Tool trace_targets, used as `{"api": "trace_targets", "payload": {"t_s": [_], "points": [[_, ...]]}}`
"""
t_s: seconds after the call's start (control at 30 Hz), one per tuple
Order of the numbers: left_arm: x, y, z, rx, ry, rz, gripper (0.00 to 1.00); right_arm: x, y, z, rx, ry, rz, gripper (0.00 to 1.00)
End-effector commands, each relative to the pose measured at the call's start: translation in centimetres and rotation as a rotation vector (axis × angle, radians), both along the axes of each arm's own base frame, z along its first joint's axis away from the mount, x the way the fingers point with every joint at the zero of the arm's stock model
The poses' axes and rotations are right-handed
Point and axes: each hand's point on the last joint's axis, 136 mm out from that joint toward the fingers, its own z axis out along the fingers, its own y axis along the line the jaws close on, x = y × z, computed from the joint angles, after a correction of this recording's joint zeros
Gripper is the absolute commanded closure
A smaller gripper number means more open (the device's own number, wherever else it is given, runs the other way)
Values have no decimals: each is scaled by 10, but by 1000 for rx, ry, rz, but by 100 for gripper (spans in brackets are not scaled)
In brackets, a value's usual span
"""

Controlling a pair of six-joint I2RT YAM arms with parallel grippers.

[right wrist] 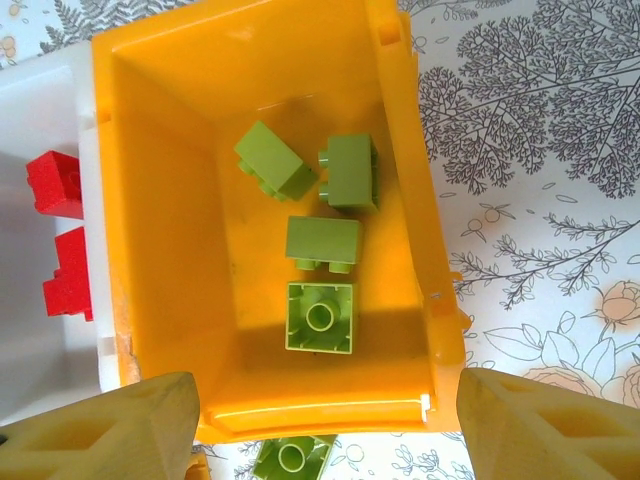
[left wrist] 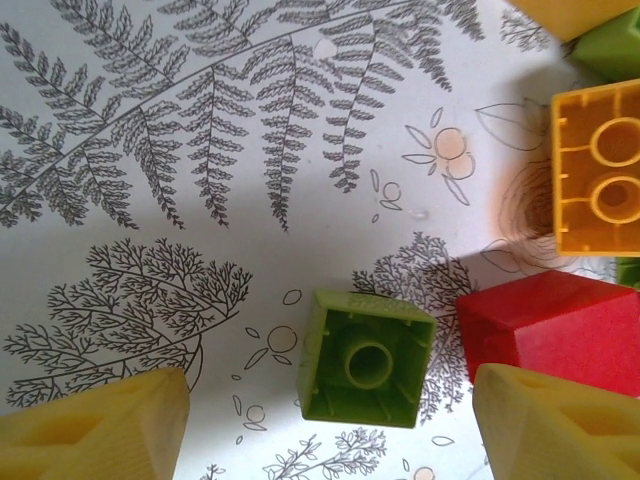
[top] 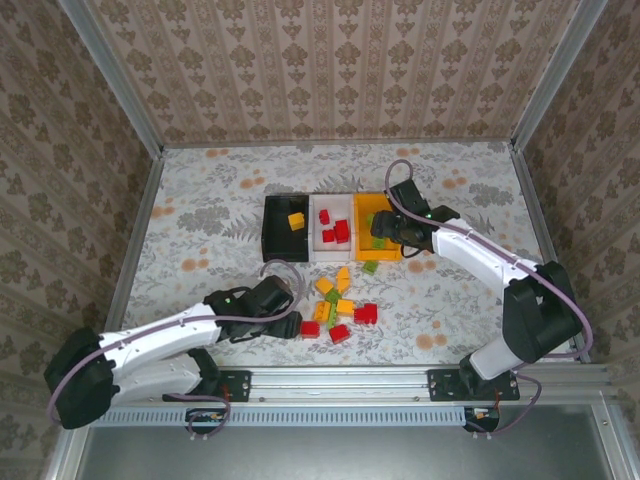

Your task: Sort the legos into containers by color

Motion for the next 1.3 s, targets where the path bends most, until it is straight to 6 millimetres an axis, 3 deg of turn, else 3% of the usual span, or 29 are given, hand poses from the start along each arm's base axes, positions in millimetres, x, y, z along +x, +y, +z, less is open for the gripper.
{"api": "trace_targets", "payload": {"t_s": [0.0, 0.23, 0.53, 0.7, 0.73, 0.9, 1.03, 1.17, 1.27], "points": [[-5, -1, -12, 23, 32, -15, 26, -1, -1, 13, 26, -39, -16, 29], [-2, -7, -28, 61, 55, -40, 36, 0, -3, 21, 36, -61, -25, 29], [2, -16, -32, 79, 69, -71, 62, -4, -10, 28, 34, -76, -40, 29], [11, -22, -6, 59, 14, -85, 70, -10, -16, 25, 31, -73, -53, 29], [17, -28, 6, 44, -13, -95, 70, -13, -18, 34, 44, -99, -56, 29], [59, -74, 66, -66, -155, -145, 71, -30, -31, 24, 46, -88, -91, 29], [101, -135, 102, -174, -224, -209, 73, -46, -41, 13, 47, -74, -115, 29], [143, -190, 122, -204, -280, -268, 73, -59, -51, 4, 34, -52, -132, 29], [174, -218, 125, -228, -287, -276, 73, -68, -56, 0, 34, -45, -140, 29]]}}
